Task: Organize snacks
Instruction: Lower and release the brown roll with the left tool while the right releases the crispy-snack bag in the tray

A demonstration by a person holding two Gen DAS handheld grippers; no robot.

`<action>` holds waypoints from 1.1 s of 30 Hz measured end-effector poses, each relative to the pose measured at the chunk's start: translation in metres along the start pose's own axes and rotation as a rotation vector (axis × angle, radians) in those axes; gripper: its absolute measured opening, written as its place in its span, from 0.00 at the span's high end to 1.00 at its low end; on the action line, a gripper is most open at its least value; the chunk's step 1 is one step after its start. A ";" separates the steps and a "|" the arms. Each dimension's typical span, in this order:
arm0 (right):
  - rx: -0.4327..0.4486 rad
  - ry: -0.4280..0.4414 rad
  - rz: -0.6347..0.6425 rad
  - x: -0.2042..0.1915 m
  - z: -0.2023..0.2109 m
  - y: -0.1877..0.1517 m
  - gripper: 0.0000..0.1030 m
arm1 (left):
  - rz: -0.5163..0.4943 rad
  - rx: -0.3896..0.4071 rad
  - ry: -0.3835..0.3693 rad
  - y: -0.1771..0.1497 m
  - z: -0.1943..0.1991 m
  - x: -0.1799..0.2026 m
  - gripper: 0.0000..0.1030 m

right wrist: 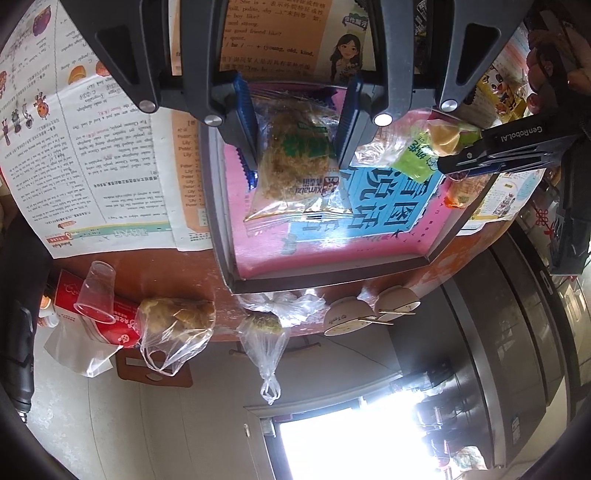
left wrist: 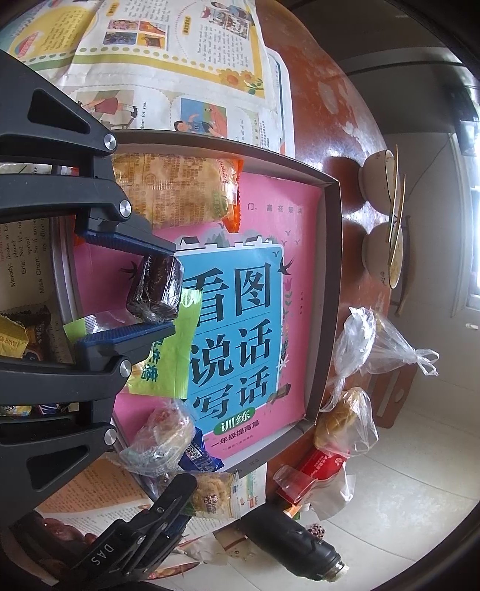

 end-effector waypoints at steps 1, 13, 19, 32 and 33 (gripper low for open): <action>0.000 0.007 -0.001 -0.002 0.000 -0.001 0.60 | 0.002 0.000 0.000 0.000 0.000 0.000 0.64; 0.007 0.054 0.080 -0.039 0.000 -0.007 0.60 | 0.003 0.000 0.001 -0.002 0.001 0.000 0.64; 0.012 0.070 0.095 -0.048 -0.005 -0.009 0.60 | 0.014 0.007 0.012 -0.001 0.003 -0.004 0.63; -0.013 0.092 0.114 -0.054 -0.007 -0.016 0.60 | 0.022 0.009 0.016 -0.001 0.006 -0.007 0.63; -0.015 0.090 0.115 -0.054 -0.007 -0.017 0.60 | 0.022 0.009 0.016 -0.001 0.006 -0.007 0.63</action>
Point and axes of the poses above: each gripper's, at about its wrist camera, not at the fingertips, and z roughly against the way its jaws point, x to its right, y to its top, the point moved 6 cm from there along -z, roughly the way its jaws point, and after that the axes turned 6 degrees about -y, right-handed, at the moved point
